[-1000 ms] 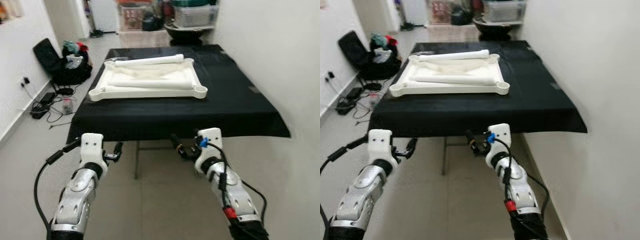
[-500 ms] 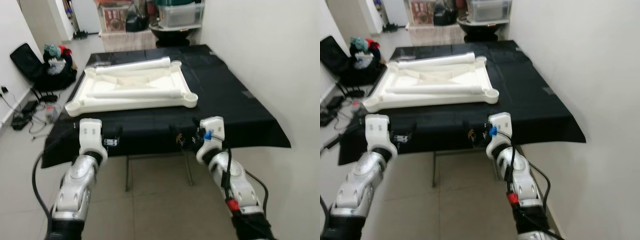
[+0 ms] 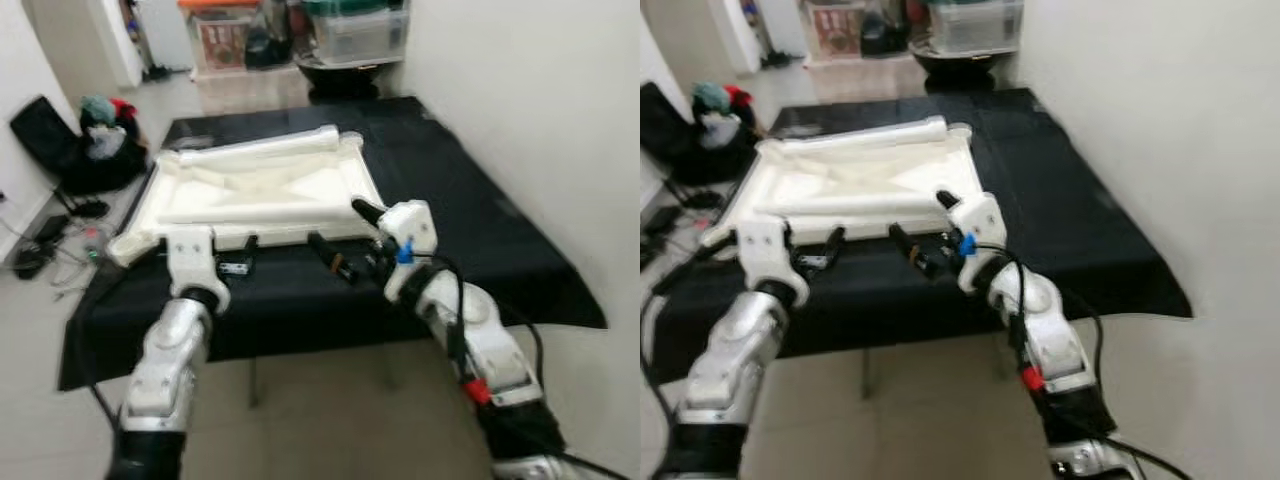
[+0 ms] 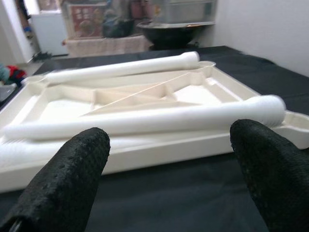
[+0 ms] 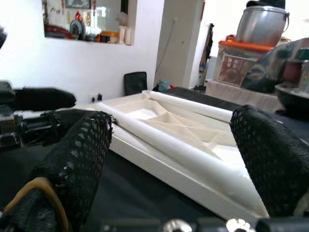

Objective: Building children table

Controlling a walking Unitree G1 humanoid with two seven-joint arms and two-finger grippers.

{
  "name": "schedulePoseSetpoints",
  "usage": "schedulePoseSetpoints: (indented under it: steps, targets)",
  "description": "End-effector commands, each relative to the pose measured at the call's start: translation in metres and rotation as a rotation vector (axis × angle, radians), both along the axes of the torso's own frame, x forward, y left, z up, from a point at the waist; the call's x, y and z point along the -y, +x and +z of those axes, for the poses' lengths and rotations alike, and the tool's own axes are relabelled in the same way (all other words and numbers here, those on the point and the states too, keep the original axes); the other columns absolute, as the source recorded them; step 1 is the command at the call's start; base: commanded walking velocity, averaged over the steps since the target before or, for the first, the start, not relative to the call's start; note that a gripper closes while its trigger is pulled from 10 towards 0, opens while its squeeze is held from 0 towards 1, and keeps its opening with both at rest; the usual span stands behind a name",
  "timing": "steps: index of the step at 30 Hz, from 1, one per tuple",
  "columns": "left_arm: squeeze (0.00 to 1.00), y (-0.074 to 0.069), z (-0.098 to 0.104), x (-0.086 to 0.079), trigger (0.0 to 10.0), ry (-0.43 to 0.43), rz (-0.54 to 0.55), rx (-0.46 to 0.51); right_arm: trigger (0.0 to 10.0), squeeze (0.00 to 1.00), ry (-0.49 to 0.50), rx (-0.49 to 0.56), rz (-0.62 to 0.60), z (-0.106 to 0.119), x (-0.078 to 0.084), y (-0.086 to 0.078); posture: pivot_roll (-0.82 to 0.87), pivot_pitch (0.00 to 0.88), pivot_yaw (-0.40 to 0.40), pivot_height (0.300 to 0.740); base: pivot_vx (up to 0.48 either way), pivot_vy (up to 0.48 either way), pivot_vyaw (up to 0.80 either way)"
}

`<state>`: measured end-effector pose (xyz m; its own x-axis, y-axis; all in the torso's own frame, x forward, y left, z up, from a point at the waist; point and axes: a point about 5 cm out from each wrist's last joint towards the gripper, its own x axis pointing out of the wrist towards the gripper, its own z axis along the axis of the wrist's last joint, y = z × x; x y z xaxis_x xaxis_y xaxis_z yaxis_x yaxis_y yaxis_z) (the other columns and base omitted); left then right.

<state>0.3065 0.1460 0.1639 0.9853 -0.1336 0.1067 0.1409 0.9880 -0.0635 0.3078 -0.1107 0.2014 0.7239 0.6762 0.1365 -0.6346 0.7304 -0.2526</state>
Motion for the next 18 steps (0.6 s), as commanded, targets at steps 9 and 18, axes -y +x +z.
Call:
schedulePoseSetpoints:
  steps: [9, 18]
  targets:
    - [0.0, -0.003, -0.002, 0.008, 10.0, -0.009, -0.022, -0.021, 10.0, 0.0, -0.12, -0.005, 0.083, -0.002, -0.003, -0.007, -0.09, 0.0, 0.035, 0.74, 0.319, 0.0, 0.53]
    - [0.0, -0.006, -0.007, 0.014, 10.0, 0.0, -0.039, -0.05, 10.0, 0.0, -0.252, 0.03, 0.238, 0.003, -0.019, -0.022, -0.09, 0.0, 0.048, 0.74, 0.318, 0.0, 0.72]
